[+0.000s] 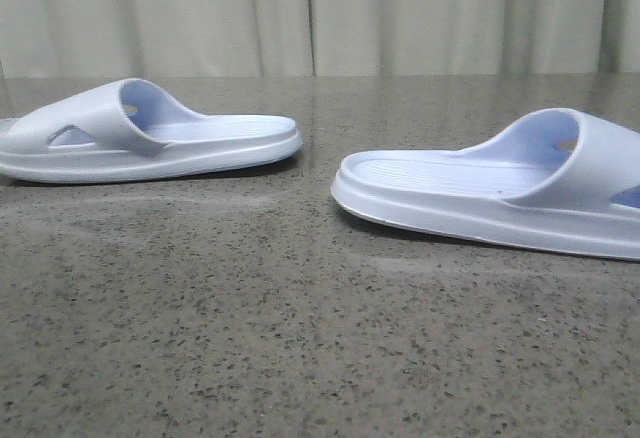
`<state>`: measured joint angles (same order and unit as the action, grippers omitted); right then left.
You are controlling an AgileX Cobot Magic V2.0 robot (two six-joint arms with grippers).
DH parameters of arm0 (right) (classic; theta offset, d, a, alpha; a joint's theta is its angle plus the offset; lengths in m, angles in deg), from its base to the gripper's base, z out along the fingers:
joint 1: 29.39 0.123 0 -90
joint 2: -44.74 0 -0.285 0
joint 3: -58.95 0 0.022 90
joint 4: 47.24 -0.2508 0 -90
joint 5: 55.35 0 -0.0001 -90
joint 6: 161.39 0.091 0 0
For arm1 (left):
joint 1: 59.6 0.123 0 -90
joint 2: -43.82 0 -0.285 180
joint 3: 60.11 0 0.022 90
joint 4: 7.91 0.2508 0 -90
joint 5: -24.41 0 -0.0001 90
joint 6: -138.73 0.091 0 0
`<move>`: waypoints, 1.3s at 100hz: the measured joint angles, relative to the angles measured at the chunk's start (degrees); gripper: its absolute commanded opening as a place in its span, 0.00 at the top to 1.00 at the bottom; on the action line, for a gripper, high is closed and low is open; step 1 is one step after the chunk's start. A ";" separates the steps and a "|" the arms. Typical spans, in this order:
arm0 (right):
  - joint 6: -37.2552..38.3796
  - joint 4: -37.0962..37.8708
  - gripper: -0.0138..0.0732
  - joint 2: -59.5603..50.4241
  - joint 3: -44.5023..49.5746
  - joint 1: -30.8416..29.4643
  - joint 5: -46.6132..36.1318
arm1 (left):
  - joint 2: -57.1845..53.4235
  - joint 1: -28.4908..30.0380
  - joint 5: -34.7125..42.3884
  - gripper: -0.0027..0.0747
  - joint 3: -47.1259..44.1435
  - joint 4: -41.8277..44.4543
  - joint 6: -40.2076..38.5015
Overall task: Insert blue slippers together front up
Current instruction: 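Lower both grippers and grasp each blue slipper by its toe rim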
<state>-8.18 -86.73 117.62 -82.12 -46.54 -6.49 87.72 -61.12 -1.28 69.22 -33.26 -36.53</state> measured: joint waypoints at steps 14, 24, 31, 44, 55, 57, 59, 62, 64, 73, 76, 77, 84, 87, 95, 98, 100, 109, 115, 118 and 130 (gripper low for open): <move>-2.95 -3.39 0.64 3.40 -0.46 -0.52 0.87 | 0.13 0.00 0.00 0.47 0.00 0.00 0.00; -4.27 -4.19 0.97 4.53 -0.44 -0.63 0.87 | 0.13 0.00 0.24 0.47 0.00 -0.38 0.00; -4.36 -4.99 0.96 4.62 -0.48 -0.74 1.10 | 0.48 0.00 0.89 0.47 0.00 -1.13 0.00; -4.49 -5.41 0.96 4.62 -0.48 -0.74 1.10 | 3.71 0.00 2.71 0.47 0.26 -2.38 0.00; -4.59 -5.53 0.96 4.62 -0.48 -0.74 1.10 | 8.60 0.00 3.48 0.47 2.09 -3.28 0.00; -4.59 -5.53 0.96 4.62 -0.48 -0.74 1.10 | 9.64 0.00 3.71 0.47 2.63 -3.42 0.00; -4.59 -5.53 0.96 4.62 -0.48 -0.74 1.10 | 10.72 0.00 3.83 0.47 3.22 -3.50 0.00; -4.59 -5.53 0.96 4.62 -0.48 -0.74 1.10 | 12.17 0.00 3.95 0.47 4.11 -3.67 0.00; -4.59 -5.53 0.96 4.62 -0.48 -0.74 1.10 | 13.29 0.00 4.12 0.47 4.82 -3.81 0.00; -4.59 -5.53 0.96 4.62 -0.48 -0.74 1.10 | 18.37 0.00 4.57 0.47 7.73 -4.53 0.00; -4.59 -5.53 0.96 4.62 -0.48 -0.74 1.10 | 19.88 0.00 4.57 0.47 8.57 -5.01 0.15; -4.59 -5.53 0.96 4.62 -0.48 -0.74 1.10 | 20.27 0.00 4.57 0.47 8.78 -5.14 0.14; -4.59 -5.53 0.96 4.62 -0.48 -0.74 1.10 | 24.06 0.00 4.57 0.47 10.74 -7.80 2.15; -4.59 -5.53 0.96 4.62 -0.48 -0.74 1.10 | 25.90 0.00 4.47 0.47 11.69 -9.50 3.92; -4.59 -5.53 0.96 4.62 -0.48 -0.74 1.10 | 29.84 0.00 3.82 0.47 13.90 -15.94 9.29; -4.59 -5.53 0.96 4.62 -0.48 -0.74 1.10 | 31.24 0.00 3.38 0.47 14.73 -18.25 11.38; -4.59 -5.53 0.96 4.62 -0.48 -0.74 1.10 | 32.27 0.00 3.20 0.47 15.32 -19.95 12.84; -4.59 -5.53 0.96 4.62 -0.48 -0.74 1.00 | 36.45 0.52 1.99 0.47 17.62 -26.37 17.95; -4.69 -5.53 0.96 4.62 -0.48 -0.74 1.00 | 38.97 1.87 0.24 0.47 18.83 -29.99 21.17; -4.67 -5.53 0.96 4.62 -0.48 -0.74 1.00 | 39.99 2.75 -0.64 0.47 19.16 -32.31 22.74; -4.67 -5.53 0.96 4.62 -0.48 -0.74 1.00 | 43.36 7.11 -5.33 0.47 20.04 -40.63 30.68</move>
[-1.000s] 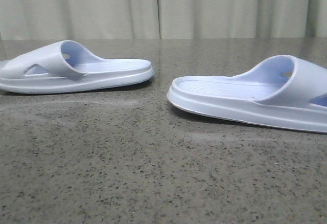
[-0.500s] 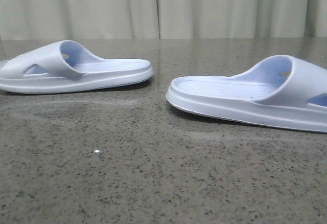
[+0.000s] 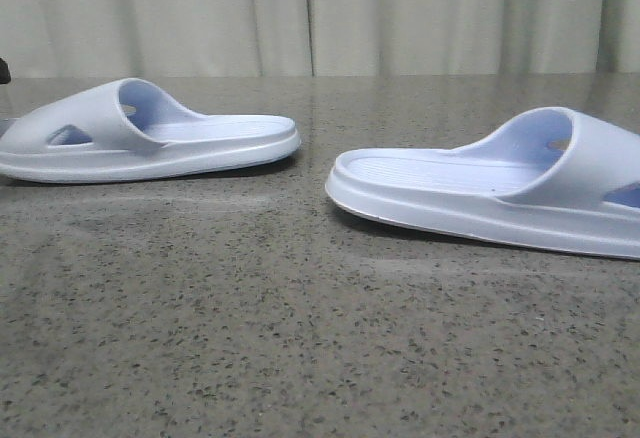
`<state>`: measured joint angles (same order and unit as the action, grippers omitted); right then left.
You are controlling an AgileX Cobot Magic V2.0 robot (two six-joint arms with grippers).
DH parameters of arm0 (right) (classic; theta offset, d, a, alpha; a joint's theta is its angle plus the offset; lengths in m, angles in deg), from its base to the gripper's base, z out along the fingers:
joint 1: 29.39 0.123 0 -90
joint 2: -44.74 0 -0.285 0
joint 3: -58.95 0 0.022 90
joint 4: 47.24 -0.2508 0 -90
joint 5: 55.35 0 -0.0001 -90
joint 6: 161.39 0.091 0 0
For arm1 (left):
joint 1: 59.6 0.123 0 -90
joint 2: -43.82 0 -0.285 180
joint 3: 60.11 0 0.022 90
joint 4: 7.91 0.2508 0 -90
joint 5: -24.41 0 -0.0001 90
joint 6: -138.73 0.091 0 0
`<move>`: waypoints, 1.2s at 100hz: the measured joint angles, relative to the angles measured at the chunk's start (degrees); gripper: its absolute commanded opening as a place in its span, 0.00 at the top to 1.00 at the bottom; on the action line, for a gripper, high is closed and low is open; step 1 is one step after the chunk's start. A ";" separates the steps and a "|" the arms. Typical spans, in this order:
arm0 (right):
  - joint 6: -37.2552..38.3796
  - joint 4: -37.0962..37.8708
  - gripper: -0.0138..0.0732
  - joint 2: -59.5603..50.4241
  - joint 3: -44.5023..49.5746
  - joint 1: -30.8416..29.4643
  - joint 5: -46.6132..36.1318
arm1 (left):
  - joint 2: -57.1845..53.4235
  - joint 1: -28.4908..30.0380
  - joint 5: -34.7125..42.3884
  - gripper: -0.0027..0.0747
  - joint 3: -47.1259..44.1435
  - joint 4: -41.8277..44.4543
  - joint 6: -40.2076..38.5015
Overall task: Insert blue slippers together front up
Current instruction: 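Lower both grippers and grasp each blue slipper by its toe rim, then lift both slippers and swing them toward each other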
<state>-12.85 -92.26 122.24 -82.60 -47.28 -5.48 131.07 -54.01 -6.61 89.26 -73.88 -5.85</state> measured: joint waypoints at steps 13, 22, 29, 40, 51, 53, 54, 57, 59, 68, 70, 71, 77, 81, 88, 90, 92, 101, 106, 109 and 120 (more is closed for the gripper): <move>0.00 0.00 0.96 0.00 0.00 0.00 -0.11 | 1.86 3.19 -3.51 0.47 0.00 -4.74 4.96; 0.00 0.00 0.96 0.00 0.00 0.00 -0.11 | 2.71 4.08 -4.64 0.47 0.10 -6.26 7.38; 0.00 0.00 0.96 0.00 0.00 0.00 -0.11 | 3.65 4.09 -5.68 0.47 0.22 -6.80 8.32; 0.00 0.00 0.96 0.00 0.00 0.00 -0.33 | 6.07 4.17 -8.06 0.47 0.33 -9.19 11.03; 0.00 0.00 0.96 0.00 0.00 0.00 -0.41 | 8.70 4.17 -10.33 0.50 0.41 -12.89 14.29; 0.00 0.00 0.96 0.00 0.00 0.00 -0.41 | 9.22 4.17 -10.87 0.52 0.41 -13.57 15.08; 0.00 0.00 0.96 0.00 0.00 0.00 -0.41 | 9.34 4.17 -11.03 0.53 0.41 -13.90 15.26; 0.00 0.00 0.96 0.00 0.00 0.00 -0.45 | 9.85 4.17 -11.66 0.57 0.41 -14.51 15.80; 0.00 0.00 0.96 0.00 0.00 0.00 -0.45 | 9.98 4.17 -11.91 0.61 0.41 -14.75 16.00; 0.00 0.00 0.96 0.00 0.00 0.00 -0.54 | 10.80 4.17 -12.29 0.85 0.44 -15.34 16.65; 0.00 0.00 0.96 0.00 0.00 0.00 -0.54 | 10.80 4.17 -12.29 0.92 0.44 -15.37 16.65; 0.00 0.00 0.96 0.00 0.00 0.00 -0.54 | 10.80 4.17 -12.43 0.95 0.44 -15.47 16.69; 0.00 0.00 0.96 0.00 0.00 0.00 -0.54 | 10.89 4.17 -12.79 0.95 0.44 -15.58 16.93; 0.00 0.00 0.96 0.00 0.00 0.00 -0.54 | 10.89 4.17 -12.92 0.95 0.44 -15.57 17.16; 0.00 0.00 0.96 0.00 0.00 0.00 -0.57 | 10.89 4.33 -13.52 0.95 0.44 -15.93 17.41; 0.00 0.00 0.96 0.00 0.00 0.00 -0.67 | 10.89 4.49 -14.00 0.95 0.44 -15.92 17.57; 0.00 0.00 0.96 0.00 0.00 0.00 -0.67 | 10.89 4.60 -14.36 0.95 0.44 -15.92 17.72; 0.00 0.00 0.96 0.00 0.00 0.00 -0.67 | 10.06 6.06 -15.80 0.95 0.44 -15.79 18.27; 0.00 -0.32 0.96 0.00 0.00 0.00 -0.67 | 8.75 7.18 -16.35 0.95 0.44 -15.11 18.53; -0.45 -1.03 0.96 0.00 0.00 0.00 -0.54 | 7.87 7.89 -16.45 0.95 0.44 -14.54 18.79; -3.82 -5.49 0.96 0.00 0.00 0.00 0.59 | 3.96 11.39 -17.31 0.95 0.44 -10.89 18.88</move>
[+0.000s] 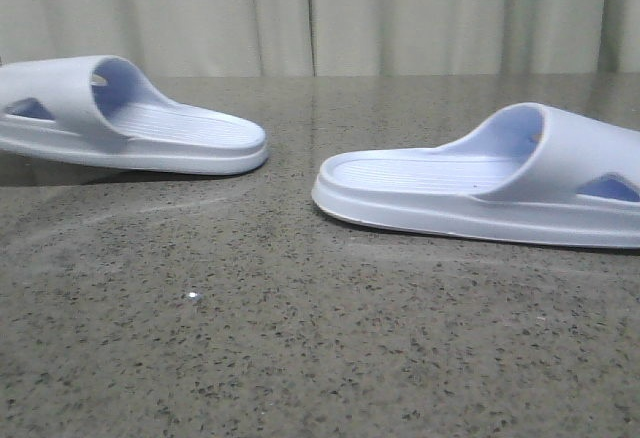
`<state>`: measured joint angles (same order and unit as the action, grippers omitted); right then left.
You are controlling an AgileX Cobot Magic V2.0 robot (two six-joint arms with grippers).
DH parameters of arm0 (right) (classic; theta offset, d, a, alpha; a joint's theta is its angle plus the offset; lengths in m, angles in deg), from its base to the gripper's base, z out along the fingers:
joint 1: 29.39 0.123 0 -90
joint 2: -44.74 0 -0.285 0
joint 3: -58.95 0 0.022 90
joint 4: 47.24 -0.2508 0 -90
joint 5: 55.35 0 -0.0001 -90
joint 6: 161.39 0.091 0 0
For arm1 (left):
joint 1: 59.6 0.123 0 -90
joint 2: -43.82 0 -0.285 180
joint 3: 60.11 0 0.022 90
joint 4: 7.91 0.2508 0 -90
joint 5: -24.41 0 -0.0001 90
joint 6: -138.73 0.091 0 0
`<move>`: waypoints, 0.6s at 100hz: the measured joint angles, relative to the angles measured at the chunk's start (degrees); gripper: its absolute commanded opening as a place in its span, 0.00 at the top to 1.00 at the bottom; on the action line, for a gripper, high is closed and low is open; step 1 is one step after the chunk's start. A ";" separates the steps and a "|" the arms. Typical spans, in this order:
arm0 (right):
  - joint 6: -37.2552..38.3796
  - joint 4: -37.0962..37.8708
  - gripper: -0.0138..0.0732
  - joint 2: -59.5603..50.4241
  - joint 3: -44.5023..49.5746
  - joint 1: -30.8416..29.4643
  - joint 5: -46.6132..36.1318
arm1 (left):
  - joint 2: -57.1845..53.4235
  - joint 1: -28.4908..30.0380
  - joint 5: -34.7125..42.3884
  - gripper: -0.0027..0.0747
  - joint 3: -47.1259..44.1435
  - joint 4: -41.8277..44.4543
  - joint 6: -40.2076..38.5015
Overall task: Insert blue slippers together front up
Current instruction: 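Lift both slippers and swing them toward each other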
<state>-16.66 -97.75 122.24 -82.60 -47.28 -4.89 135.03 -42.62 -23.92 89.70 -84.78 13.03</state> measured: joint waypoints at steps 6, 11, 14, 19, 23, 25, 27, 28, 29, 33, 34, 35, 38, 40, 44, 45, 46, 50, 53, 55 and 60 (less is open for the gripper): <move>-2.64 -3.53 0.96 0.00 -0.27 0.00 1.30 | -1.41 2.04 -0.87 0.95 0.00 1.45 0.00; -4.27 -5.97 0.96 -0.27 -0.96 0.00 2.50 | -2.41 3.78 -2.13 0.95 0.00 1.78 0.14; -4.93 -7.15 0.96 -0.39 -1.49 0.00 3.35 | -2.68 4.65 -2.98 0.95 0.00 1.78 0.14; -5.82 -9.15 0.96 -0.80 -2.60 0.00 4.43 | -2.79 5.91 -4.59 0.95 0.00 0.97 0.28; -6.25 -10.12 0.96 -1.05 -3.68 0.00 5.21 | -2.79 6.34 -5.44 0.95 0.00 0.49 0.28; -6.37 -10.66 0.96 -1.17 -4.27 0.00 5.34 | -2.79 6.36 -5.89 0.95 0.00 0.37 0.28; -6.39 -11.13 0.96 -1.27 -4.86 0.00 5.78 | -2.79 6.46 -6.18 0.95 0.00 0.22 0.28; -6.39 -11.32 0.96 -1.27 -5.07 0.00 5.94 | -2.79 6.46 -6.36 0.95 0.00 0.24 0.28; -6.49 -11.66 0.96 -1.41 -5.48 0.00 6.07 | -2.79 6.46 -6.45 0.95 0.00 0.14 0.28; -6.60 -12.75 0.96 -1.50 -6.49 0.00 6.80 | -2.79 6.46 -6.93 0.95 0.00 0.04 0.28; -6.60 -12.93 0.96 -1.50 -6.89 0.00 6.93 | -2.79 6.46 -6.91 0.95 0.00 0.04 0.28; -6.60 -13.10 0.96 -1.50 -7.11 0.00 7.22 | -2.79 6.46 -7.09 0.95 0.00 0.04 0.28; -6.60 -13.95 0.96 -1.50 -8.15 0.00 7.75 | -2.79 6.46 -7.41 0.95 0.00 -0.09 0.28; -6.60 -14.38 0.96 -1.50 -8.58 0.00 8.11 | -2.79 6.46 -7.62 0.95 0.00 -0.08 0.28; -6.70 -15.09 0.96 -1.50 -9.77 0.00 8.78 | -2.79 6.46 -8.03 0.95 0.00 -0.08 0.28; -6.70 -15.41 0.96 -1.50 -10.12 0.00 8.87 | -2.79 6.46 -8.18 0.95 0.00 -0.08 0.28; -6.70 -15.56 0.96 -1.50 -10.30 0.00 8.98 | -2.79 6.46 -8.18 0.95 0.00 -0.16 0.28; -6.70 -16.45 0.96 -1.50 -11.17 0.00 9.45 | -2.79 6.46 -8.59 0.95 0.00 -0.16 0.28; -6.70 -16.99 0.96 -1.50 -11.62 0.00 9.74 | -2.79 6.46 -8.98 0.95 0.00 -0.21 0.28; -6.70 -17.36 0.96 -1.50 -11.91 0.00 10.03 | -2.79 6.46 -9.33 0.95 0.00 -0.30 0.28; -6.82 -18.04 0.96 -1.50 -12.35 0.00 10.47 | -2.79 6.46 -10.28 0.95 0.00 -0.58 0.28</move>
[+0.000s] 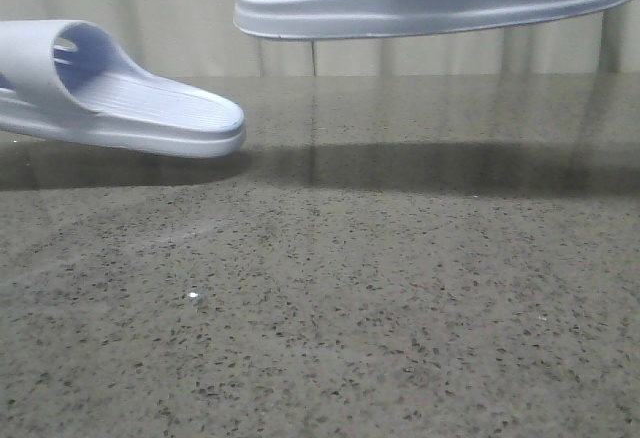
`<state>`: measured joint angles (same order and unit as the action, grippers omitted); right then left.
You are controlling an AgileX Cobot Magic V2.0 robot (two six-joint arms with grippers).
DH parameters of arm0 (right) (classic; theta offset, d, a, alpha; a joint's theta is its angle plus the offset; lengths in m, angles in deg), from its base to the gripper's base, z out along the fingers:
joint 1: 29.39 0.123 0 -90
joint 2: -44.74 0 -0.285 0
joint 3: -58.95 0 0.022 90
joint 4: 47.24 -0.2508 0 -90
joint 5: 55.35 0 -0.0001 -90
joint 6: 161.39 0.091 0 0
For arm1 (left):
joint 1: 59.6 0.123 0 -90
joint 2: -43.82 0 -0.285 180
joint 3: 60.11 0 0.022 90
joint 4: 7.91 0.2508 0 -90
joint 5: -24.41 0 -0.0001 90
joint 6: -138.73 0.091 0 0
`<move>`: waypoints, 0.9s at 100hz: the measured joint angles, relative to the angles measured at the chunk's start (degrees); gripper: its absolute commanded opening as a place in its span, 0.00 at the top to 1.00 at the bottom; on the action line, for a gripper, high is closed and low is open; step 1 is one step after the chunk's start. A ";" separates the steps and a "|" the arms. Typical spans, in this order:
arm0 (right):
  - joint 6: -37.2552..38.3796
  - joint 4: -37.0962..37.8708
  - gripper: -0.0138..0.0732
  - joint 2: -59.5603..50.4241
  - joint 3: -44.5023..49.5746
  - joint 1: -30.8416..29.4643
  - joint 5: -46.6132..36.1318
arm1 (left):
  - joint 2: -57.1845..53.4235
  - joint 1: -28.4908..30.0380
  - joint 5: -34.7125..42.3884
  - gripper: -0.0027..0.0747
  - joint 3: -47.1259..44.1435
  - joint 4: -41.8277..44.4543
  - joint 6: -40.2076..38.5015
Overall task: Insert blue slippers together front up
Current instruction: 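Lift both slippers and swing them toward each other, then slide the right gripper's slipper onto the left gripper's slipper, soles stacked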
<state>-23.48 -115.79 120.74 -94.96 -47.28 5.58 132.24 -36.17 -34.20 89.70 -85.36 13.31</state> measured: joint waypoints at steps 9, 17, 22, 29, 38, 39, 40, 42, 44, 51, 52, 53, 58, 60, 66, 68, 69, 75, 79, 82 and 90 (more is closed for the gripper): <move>-0.65 -0.75 0.96 0.40 -0.14 0.27 0.70 | 0.00 -0.28 -1.76 0.95 0.00 -0.65 0.00; -2.07 -1.92 0.96 1.72 -0.14 1.21 0.94 | 0.00 -0.72 -3.55 0.95 0.00 -1.16 0.00; -3.18 -2.87 0.96 2.82 -0.14 1.96 0.94 | 0.27 -0.86 -4.77 0.95 0.00 -1.95 0.00; -4.49 -4.18 0.96 4.35 -0.18 2.85 1.07 | 1.20 -0.96 -7.01 0.95 -0.26 -4.14 0.00; -5.68 -5.32 0.96 6.37 -0.18 3.31 1.39 | 1.98 -1.19 -8.22 0.95 -0.77 -6.45 0.00; -5.91 -5.38 0.96 6.53 -0.18 3.40 1.39 | 2.10 -1.19 -8.22 0.95 -0.90 -6.56 0.00; -5.98 -5.37 0.96 6.67 -0.18 3.40 1.39 | 2.08 -1.30 -8.22 0.95 -0.91 -6.84 0.00; -6.27 -5.67 0.96 7.10 -0.18 3.40 1.39 | 2.12 -1.28 -8.22 0.95 -1.06 -6.99 0.00; -6.67 -5.94 0.96 7.50 -0.18 3.40 1.39 | 2.22 -1.39 -8.22 0.95 -1.18 -7.11 0.00; -7.80 -7.08 0.96 8.87 -0.18 3.40 1.29 | 2.22 -1.56 -8.22 0.95 -1.74 -7.35 0.00; -7.95 -7.30 0.96 9.15 -0.18 3.40 1.29 | 2.22 -1.57 -8.22 0.95 -1.74 -7.35 0.00; -8.21 -7.44 0.96 9.29 -0.18 3.40 1.29 | 2.22 -1.70 -8.22 0.95 -1.84 -7.35 0.00; -8.93 -8.35 0.96 10.29 -0.18 3.40 1.29 | 2.22 -2.25 -8.22 0.95 -1.97 -7.36 0.00; -9.18 -8.64 0.96 10.74 -0.18 3.40 1.40 | 2.22 -2.59 -8.22 0.95 -1.97 -7.48 0.00; -9.85 -9.27 0.96 12.07 -0.18 3.40 1.52 | 2.22 -3.65 -8.22 0.95 -1.97 -7.56 0.00; -10.02 -9.39 0.96 12.35 -0.18 3.40 1.66 | 2.22 -4.05 -8.22 0.95 -1.97 -7.56 0.00; -10.21 -9.40 0.96 12.63 -0.18 3.40 1.64 | 2.22 -4.32 -8.22 0.95 -1.97 -7.69 0.00; -10.82 -9.63 0.96 13.69 -0.18 3.40 1.77 | 2.22 -5.43 -8.22 0.95 -1.97 -7.83 0.00; -11.31 -9.78 0.96 14.43 -0.18 3.40 1.91 | 2.22 -6.24 -8.22 0.95 -1.97 -7.93 0.00; -11.56 -9.78 0.96 14.85 -0.18 3.46 2.01 | 2.22 -6.73 -8.22 0.95 -1.97 -7.93 0.00; -12.47 -10.05 0.96 16.04 -0.18 4.05 2.14 | 2.22 -7.88 -8.22 0.95 -1.97 -8.93 -0.25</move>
<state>-35.95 -125.83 136.78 -95.14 -43.23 7.72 134.46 -44.04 -42.42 87.73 -94.29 13.06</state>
